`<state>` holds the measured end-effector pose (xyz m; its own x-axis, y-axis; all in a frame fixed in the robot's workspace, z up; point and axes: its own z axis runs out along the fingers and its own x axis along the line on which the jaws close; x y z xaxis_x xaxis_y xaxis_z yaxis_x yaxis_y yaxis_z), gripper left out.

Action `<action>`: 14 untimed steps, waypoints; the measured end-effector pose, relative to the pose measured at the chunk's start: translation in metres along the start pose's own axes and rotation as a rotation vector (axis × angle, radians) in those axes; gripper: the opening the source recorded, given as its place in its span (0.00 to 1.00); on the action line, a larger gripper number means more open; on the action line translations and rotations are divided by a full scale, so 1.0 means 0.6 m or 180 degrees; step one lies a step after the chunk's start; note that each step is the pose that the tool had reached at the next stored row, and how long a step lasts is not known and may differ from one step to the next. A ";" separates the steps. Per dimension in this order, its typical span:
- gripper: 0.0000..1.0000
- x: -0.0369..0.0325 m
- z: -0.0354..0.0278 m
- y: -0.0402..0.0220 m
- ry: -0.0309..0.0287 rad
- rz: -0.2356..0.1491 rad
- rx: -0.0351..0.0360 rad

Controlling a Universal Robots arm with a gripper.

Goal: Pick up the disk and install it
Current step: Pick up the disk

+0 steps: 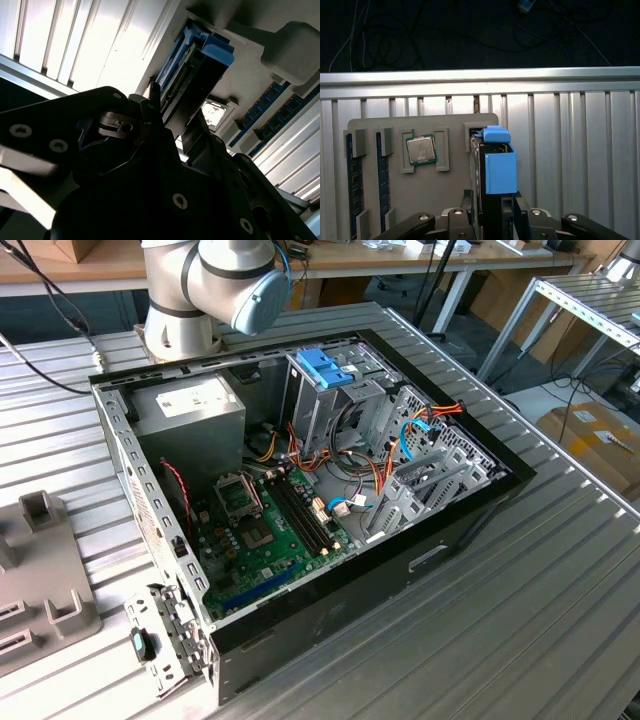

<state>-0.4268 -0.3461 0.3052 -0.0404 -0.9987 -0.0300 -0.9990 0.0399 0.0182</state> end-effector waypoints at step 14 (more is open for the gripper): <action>0.36 0.000 -0.003 0.000 -0.0002 0.0000 -0.0001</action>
<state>-0.4268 -0.3461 0.3068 -0.0405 -0.9987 -0.0305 -0.9990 0.0399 0.0183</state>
